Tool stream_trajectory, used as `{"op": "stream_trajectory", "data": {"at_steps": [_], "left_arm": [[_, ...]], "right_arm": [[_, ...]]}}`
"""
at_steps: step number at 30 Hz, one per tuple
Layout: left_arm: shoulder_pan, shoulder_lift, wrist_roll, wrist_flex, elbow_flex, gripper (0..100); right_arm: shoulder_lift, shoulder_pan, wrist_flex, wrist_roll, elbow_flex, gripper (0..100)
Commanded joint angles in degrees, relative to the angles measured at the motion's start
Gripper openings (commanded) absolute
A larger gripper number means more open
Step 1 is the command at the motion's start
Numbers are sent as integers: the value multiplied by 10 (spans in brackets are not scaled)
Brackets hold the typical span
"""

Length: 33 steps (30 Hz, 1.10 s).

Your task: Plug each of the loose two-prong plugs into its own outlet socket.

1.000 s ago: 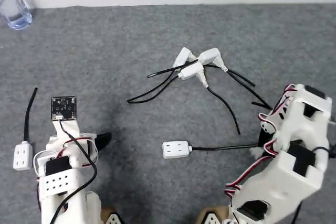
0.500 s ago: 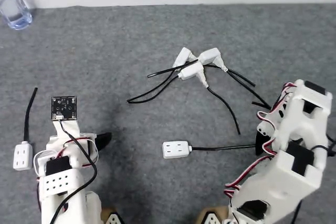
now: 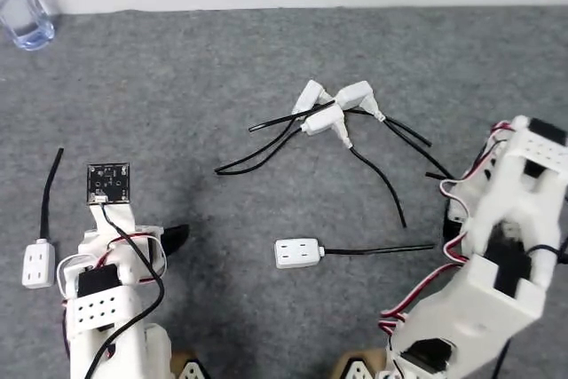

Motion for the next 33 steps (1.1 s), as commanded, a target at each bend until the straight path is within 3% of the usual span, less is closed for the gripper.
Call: {"op": "stream_trajectory", "data": {"at_steps": [1, 5, 9, 11, 13, 18, 20, 28, 33], "left_arm": [[4, -8, 2, -15, -2, 390], [4, -8, 2, -15, -2, 390], [4, -8, 2, -24, -1, 390], [4, -7, 2, -25, -1, 390], [4, -7, 2, -25, -1, 390], [4, -5, 2, -25, -1, 390], [4, -5, 2, -25, -1, 390], [4, -5, 2, -25, -1, 390], [4, -5, 2, -26, -1, 390]], "right_arm": [[-5, 22, 25, 268, -32, 368], [-5, 43, 3, 268, 44, 299], [-20, 66, -70, 254, 147, 322], [-45, 80, -100, 292, 154, 325], [-87, 100, -109, 409, 142, 325], [-191, 147, -57, 887, 161, 328], [-226, 153, -31, 1002, 166, 326], [-250, 140, 24, 1190, 209, 322], [-204, 102, -10, 1237, 246, 231]]}}
